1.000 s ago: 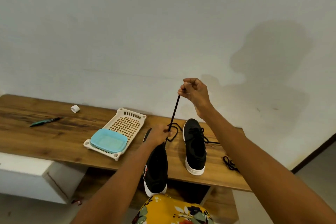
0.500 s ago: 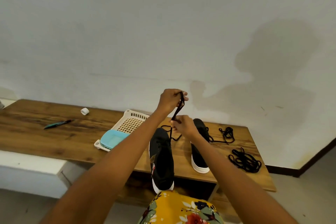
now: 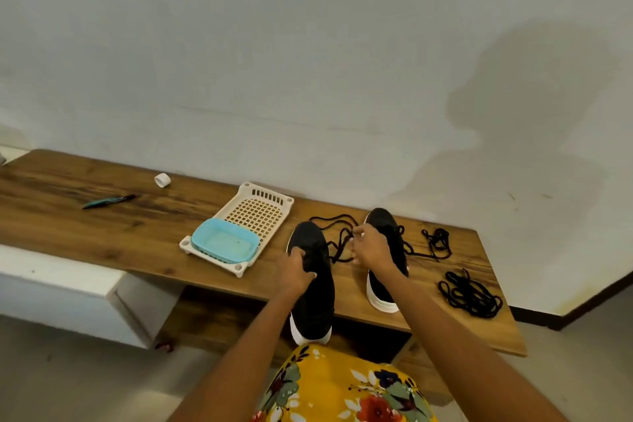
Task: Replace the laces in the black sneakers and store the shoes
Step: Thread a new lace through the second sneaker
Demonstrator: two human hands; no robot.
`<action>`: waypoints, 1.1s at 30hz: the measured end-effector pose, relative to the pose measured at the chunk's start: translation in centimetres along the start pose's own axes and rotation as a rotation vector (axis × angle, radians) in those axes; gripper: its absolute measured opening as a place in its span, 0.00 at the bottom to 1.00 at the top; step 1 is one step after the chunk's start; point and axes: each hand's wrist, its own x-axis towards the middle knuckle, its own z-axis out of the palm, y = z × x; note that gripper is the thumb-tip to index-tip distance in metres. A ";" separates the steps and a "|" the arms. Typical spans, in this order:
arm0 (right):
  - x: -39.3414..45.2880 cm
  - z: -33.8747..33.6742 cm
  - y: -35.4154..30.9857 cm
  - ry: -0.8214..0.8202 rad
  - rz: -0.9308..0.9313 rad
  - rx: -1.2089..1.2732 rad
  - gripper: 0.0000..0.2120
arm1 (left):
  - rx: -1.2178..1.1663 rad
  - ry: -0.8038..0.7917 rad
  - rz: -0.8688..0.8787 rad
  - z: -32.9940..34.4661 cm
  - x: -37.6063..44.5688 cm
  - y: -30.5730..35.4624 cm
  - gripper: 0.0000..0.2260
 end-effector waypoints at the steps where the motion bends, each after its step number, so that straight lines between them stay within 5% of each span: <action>1: -0.1 0.6 0.6 0.012 0.018 0.005 0.06 | -0.007 0.025 -0.002 0.3 0.1 -0.2 0.20; 7: -1.4 3.8 1.3 0.013 -0.079 0.064 0.02 | -0.232 -0.011 0.012 -0.5 1.7 -2.6 0.08; 11: -2.0 6.4 0.5 -0.194 -0.141 0.022 0.08 | -0.604 -0.118 -0.139 -1.1 1.9 -4.6 0.13; 14: -2.0 8.0 -0.2 -0.171 -0.149 -0.023 0.07 | -0.670 -0.129 -0.168 -0.9 1.9 -5.0 0.16; 27: -1.5 8.9 -0.2 -0.039 -0.141 -0.012 0.15 | -0.546 -0.160 -0.013 -0.8 1.9 -5.2 0.13; 33: -0.8 9.2 -0.5 -0.114 -0.160 -0.053 0.08 | -0.434 -0.214 0.067 -1.9 2.6 -5.2 0.11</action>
